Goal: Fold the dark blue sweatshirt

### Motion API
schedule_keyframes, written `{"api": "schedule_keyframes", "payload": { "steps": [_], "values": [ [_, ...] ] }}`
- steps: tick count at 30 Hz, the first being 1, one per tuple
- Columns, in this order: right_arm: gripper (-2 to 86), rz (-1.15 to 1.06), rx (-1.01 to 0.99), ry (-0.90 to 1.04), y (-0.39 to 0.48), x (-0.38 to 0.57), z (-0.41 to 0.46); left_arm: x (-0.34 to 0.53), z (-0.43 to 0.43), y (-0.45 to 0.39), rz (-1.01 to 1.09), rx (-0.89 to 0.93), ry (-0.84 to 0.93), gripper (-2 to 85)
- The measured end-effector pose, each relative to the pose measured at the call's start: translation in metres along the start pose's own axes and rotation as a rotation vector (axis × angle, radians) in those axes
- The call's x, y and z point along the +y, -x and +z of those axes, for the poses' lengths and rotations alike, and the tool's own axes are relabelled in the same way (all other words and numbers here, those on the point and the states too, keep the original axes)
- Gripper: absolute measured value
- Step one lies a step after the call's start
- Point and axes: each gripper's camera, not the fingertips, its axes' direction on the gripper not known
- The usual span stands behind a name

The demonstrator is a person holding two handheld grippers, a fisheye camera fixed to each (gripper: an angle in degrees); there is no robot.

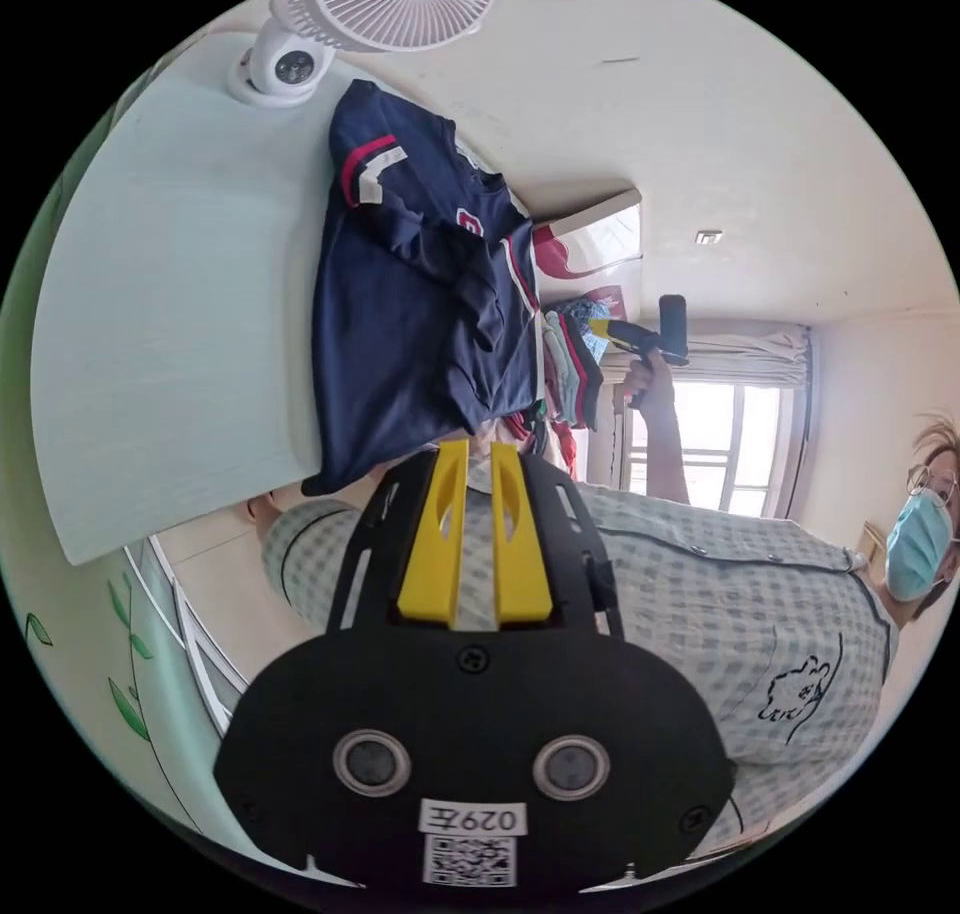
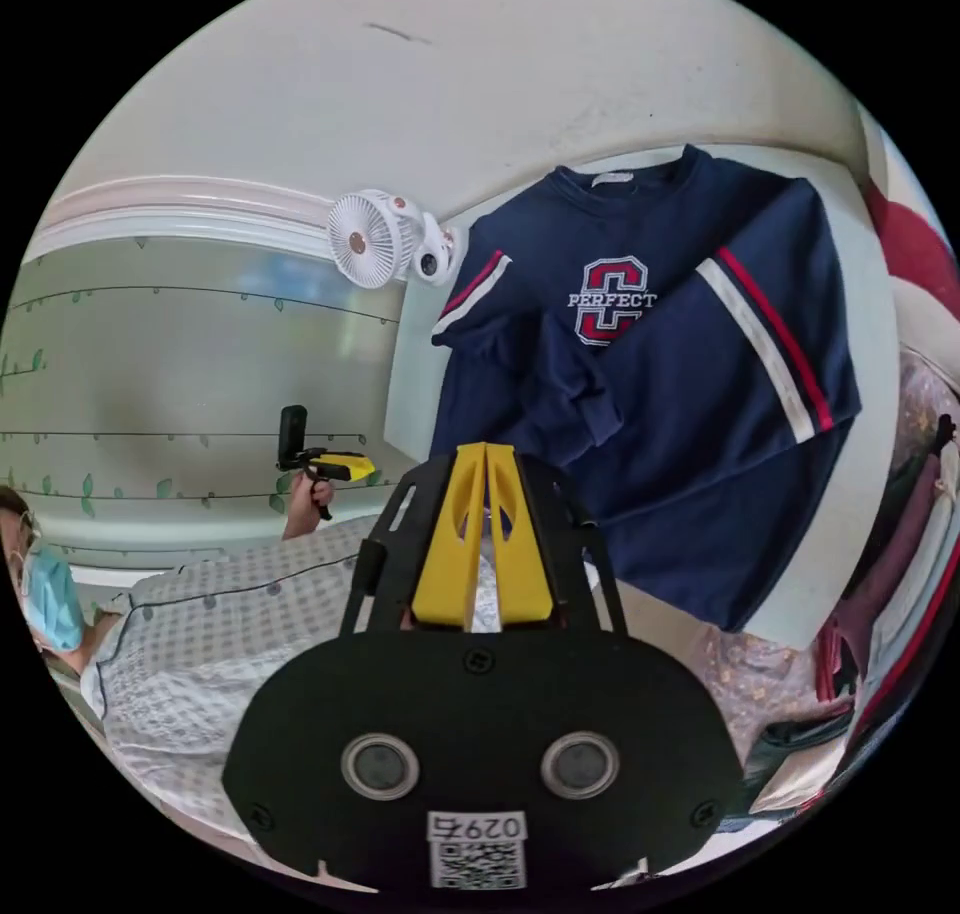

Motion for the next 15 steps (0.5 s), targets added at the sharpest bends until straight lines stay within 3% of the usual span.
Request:
{"api": "schedule_keyframes", "payload": {
  "steps": [5, 7, 9, 12, 15],
  "values": [
    [3.1, 0.139, 0.030, -0.142, -0.023, 0.018, 0.021, -0.025, -0.004, 0.005, 0.051, 0.050, 0.072, 2.3],
    [10.3, 0.312, -0.038, -0.160, -0.057, 0.024, 0.049, -0.039, -0.005, -0.006, 0.106, 0.061, 0.089, 0.5],
    [11.8, 0.409, -0.149, -0.136, -0.083, 0.025, 0.070, -0.046, -0.007, -0.014, 0.140, 0.057, 0.094, -0.4],
    [8.5, 0.474, -0.202, -0.098, -0.103, 0.023, 0.092, -0.052, -0.009, -0.018, 0.162, 0.066, 0.085, -0.9],
    [2.4, 0.397, -0.249, -0.143, -0.092, 0.017, 0.085, -0.051, -0.010, -0.010, 0.141, 0.089, 0.079, -1.0]
  ]
}}
